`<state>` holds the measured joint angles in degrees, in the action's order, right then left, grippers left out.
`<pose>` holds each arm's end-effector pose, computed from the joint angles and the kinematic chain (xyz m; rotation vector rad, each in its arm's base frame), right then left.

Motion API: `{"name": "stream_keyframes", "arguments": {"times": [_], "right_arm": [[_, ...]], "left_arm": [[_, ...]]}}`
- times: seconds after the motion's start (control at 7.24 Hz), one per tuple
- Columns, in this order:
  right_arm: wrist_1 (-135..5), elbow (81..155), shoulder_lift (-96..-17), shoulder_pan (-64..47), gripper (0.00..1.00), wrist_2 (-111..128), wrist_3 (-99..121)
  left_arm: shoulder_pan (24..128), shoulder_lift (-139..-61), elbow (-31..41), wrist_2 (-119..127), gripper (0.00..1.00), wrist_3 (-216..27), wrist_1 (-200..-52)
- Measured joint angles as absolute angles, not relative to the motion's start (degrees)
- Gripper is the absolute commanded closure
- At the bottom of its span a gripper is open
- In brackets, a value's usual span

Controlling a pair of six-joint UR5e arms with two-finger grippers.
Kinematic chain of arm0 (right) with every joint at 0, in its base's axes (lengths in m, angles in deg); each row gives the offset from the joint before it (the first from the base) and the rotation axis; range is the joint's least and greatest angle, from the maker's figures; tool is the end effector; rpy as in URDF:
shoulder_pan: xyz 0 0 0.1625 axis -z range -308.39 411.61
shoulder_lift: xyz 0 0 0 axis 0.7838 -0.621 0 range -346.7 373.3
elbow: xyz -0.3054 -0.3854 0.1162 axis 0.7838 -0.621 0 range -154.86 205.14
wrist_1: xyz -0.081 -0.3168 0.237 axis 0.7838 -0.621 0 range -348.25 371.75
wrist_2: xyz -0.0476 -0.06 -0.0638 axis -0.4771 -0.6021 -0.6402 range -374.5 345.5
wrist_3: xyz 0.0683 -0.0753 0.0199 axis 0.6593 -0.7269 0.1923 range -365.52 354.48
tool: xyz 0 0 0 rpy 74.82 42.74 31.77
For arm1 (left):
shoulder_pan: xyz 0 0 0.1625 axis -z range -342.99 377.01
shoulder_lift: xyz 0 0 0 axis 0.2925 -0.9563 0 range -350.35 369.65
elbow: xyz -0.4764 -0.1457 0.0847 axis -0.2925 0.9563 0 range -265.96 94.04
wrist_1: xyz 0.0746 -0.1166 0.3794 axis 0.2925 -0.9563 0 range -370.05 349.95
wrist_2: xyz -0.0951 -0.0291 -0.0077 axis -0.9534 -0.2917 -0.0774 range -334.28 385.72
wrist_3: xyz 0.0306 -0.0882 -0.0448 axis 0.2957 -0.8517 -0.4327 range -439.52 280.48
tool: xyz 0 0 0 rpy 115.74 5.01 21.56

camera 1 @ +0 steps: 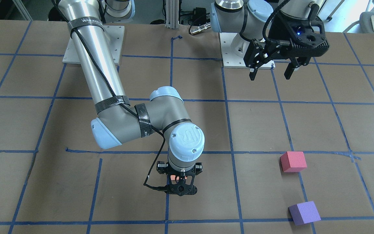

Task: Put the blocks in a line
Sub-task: 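Carry the orange cube with the right gripper toward the table center and lower it, then open the right gripper and raise it away from the orange cube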

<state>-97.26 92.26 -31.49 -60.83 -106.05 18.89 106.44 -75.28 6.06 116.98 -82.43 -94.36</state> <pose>0.4277 -0.6941 0.2645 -0.0521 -3.0927 -0.0654 -0.1266 -0.4516 0.5990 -0.0971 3.1122 -0.2385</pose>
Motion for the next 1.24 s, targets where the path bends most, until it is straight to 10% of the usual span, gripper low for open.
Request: {"name": "stream_keyframes", "arguments": {"times": [0.14, 0.28, 1.24], "right_arm": [[-97.3, 92.8, -31.5, -60.8, 0.04, -105.8, 19.3], [-97.4, 93.3, -31.5, -60.8, 0.00, -105.6, 19.4], [-84.3, 93.9, -46.3, -52.5, 0.00, -106.0, 9.7]], "left_arm": [[106.4, -75.3, 6.1, 117.0, 0.00, -82.4, -94.3], [106.4, -75.3, 6.1, 117.0, 0.00, -82.4, -94.4], [106.4, -76.1, 5.5, 117.9, 0.00, -81.3, -94.4]]}}
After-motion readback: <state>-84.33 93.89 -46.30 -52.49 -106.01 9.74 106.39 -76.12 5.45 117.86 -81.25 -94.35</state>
